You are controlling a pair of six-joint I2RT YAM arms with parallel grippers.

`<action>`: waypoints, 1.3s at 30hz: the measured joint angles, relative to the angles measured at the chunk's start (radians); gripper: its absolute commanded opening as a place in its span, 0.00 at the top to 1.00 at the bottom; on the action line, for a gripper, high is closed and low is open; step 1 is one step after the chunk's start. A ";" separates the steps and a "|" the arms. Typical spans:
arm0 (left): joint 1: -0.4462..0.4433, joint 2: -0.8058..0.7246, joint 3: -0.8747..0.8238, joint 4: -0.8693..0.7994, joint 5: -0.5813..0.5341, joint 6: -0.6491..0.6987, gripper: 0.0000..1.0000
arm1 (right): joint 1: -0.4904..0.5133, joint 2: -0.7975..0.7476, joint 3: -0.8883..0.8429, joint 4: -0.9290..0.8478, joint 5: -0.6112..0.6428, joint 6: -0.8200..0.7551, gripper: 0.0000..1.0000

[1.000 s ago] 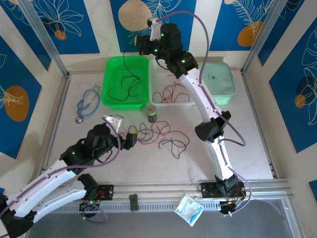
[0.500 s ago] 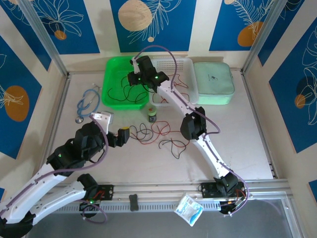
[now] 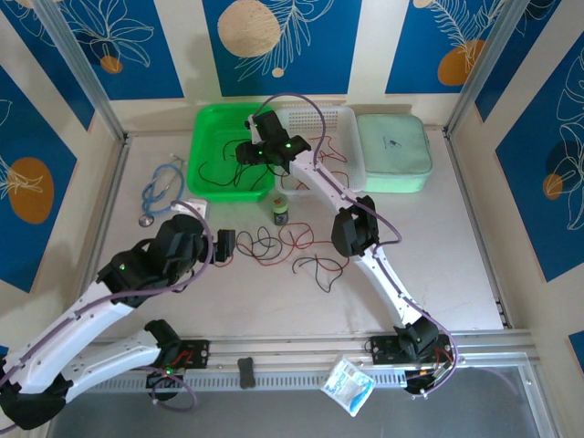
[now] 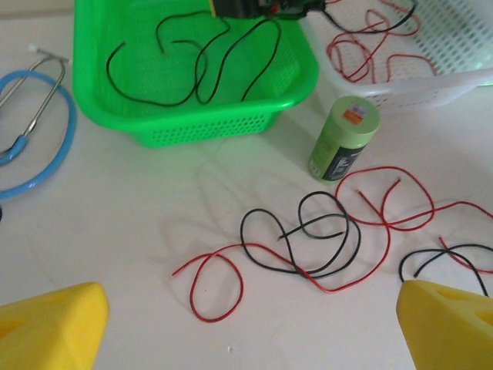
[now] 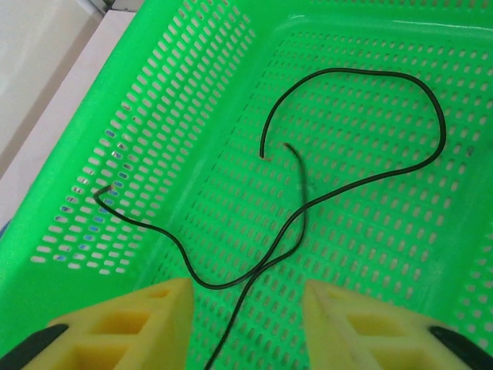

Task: Untangle the cables

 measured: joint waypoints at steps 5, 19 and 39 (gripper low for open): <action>0.042 0.043 0.014 -0.051 0.000 -0.045 0.11 | 0.000 0.000 0.000 -0.024 -0.003 0.000 0.55; 0.137 0.129 0.016 -0.036 0.217 -0.063 0.29 | 0.012 -0.262 -0.167 -0.117 0.024 0.000 0.56; -0.065 0.817 0.227 0.099 0.502 -0.131 0.43 | -0.097 -1.163 -1.299 0.091 0.204 0.124 0.56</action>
